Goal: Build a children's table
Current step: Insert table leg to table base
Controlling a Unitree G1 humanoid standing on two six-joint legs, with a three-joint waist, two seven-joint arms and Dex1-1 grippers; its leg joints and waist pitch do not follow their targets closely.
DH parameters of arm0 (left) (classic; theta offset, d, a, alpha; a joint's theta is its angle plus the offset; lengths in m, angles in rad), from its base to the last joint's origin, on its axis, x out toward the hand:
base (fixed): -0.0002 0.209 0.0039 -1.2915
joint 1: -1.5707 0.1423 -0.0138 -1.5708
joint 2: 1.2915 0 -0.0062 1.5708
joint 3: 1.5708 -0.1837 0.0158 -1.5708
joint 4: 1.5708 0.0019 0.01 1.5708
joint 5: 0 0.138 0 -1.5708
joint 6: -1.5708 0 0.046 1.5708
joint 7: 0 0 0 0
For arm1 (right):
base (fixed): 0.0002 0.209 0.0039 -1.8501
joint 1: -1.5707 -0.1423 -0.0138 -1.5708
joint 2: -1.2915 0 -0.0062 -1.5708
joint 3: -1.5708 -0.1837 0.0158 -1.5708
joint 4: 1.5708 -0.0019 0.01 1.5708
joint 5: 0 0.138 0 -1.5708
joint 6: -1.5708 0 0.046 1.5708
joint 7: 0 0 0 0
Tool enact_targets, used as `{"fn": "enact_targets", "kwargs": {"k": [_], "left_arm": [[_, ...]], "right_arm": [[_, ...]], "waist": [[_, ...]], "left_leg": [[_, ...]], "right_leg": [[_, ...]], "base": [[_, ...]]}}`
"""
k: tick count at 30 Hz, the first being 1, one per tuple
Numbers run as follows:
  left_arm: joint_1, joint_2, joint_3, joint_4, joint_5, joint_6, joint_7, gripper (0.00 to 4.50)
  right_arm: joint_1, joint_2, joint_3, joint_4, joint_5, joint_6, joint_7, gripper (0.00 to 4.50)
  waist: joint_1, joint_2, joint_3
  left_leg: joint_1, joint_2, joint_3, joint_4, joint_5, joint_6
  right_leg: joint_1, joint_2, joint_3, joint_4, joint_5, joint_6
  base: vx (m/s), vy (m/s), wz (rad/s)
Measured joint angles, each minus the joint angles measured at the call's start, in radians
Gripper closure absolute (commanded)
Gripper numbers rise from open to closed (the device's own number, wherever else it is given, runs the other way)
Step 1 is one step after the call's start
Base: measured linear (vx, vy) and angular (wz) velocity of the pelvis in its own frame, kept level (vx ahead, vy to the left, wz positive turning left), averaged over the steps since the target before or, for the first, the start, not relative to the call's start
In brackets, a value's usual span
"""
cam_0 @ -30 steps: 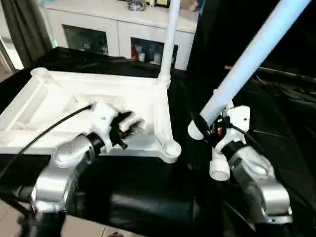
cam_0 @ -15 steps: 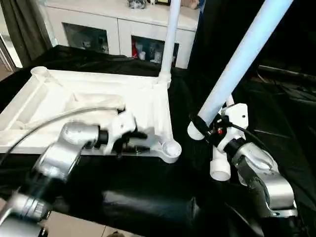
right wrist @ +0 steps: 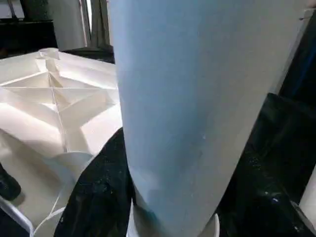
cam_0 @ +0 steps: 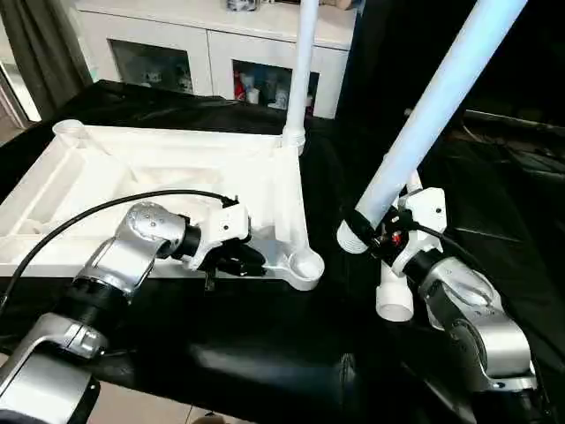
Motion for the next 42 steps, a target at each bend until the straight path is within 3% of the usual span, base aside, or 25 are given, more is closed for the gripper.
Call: {"fn": "enact_targets", "kwargs": {"k": [3, 7, 8, 20, 27, 28, 32, 42], "left_arm": [[-0.025, -0.007, -0.013, 0.060, 0.019, -0.049, -0.001, 4.32], [-0.055, -0.013, -0.032, 0.119, 0.043, -0.115, -0.007, 4.43], [-0.059, -0.015, -0.031, 0.130, 0.044, -0.120, -0.008, 4.06], [-0.082, -0.030, -0.019, 0.241, 0.060, -0.176, -0.018, 3.09], [-0.083, -0.033, -0.006, 0.269, 0.063, -0.185, -0.021, 2.95], [-0.083, -0.035, 0.000, 0.273, 0.057, -0.185, -0.023, 3.22], [-0.083, -0.044, 0.017, 0.278, 0.042, -0.185, -0.035, 3.35], [-0.083, -0.053, 0.029, 0.294, 0.040, -0.185, -0.063, 4.24]], "right_arm": [[0.003, -0.002, -0.001, -0.010, 0.000, 0.003, -0.001, 2.64], [0.008, -0.005, 0.000, -0.018, 0.001, 0.011, 0.000, 2.64], [0.010, -0.007, 0.000, -0.018, 0.001, 0.011, 0.000, 2.64], [0.030, -0.009, 0.007, -0.022, 0.001, 0.013, -0.001, 2.64], [0.030, -0.010, 0.007, -0.023, 0.001, 0.013, 0.000, 2.64], [0.031, -0.010, 0.007, -0.023, 0.001, 0.013, 0.000, 2.64], [0.032, -0.010, 0.008, -0.024, 0.001, 0.013, 0.000, 2.64], [0.035, -0.010, 0.017, -0.026, 0.001, 0.013, 0.001, 2.64]], "waist": [[0.000, 0.001, 0.000], [0.000, 0.001, 0.001], [0.000, 0.001, 0.001], [0.000, 0.001, 0.001], [0.000, 0.001, 0.001], [0.000, 0.001, 0.001], [0.000, 0.001, 0.001], [0.000, 0.001, 0.001]], "left_leg": [[0.000, 0.002, 0.003, 0.000, 0.000, 0.000], [0.001, 0.005, 0.008, 0.000, 0.000, 0.000], [0.001, 0.006, 0.008, 0.000, 0.000, 0.000], [-0.001, 0.006, 0.009, 0.000, 0.000, 0.000], [-0.002, 0.006, 0.010, -0.001, 0.000, 0.000], [-0.002, 0.006, 0.010, -0.001, 0.000, 0.000], [-0.002, 0.006, 0.010, -0.001, 0.000, 0.000], [-0.001, 0.006, 0.010, -0.002, 0.000, 0.000]], "right_leg": [[0.000, 0.000, 0.000, 0.000, 0.000, 0.000], [0.000, 0.000, 0.000, 0.000, 0.000, 0.000], [0.000, 0.000, 0.000, 0.000, 0.000, 0.000], [-0.001, 0.000, 0.000, -0.001, 0.000, -0.001], [-0.002, 0.000, 0.000, -0.002, 0.000, -0.001], [-0.002, 0.000, 0.000, -0.002, 0.000, -0.001], [-0.002, 0.000, 0.000, -0.002, 0.000, -0.001], [-0.002, 0.000, 0.000, -0.003, 0.000, -0.001]], "base": [[0.000, 0.000, 0.00], [0.000, 0.000, 0.00], [0.000, 0.000, 0.00], [0.000, 0.000, 0.00], [0.000, 0.000, 0.00], [0.000, 0.000, 0.00], [0.000, 0.000, 0.00], [0.000, 0.000, 0.00]]}}
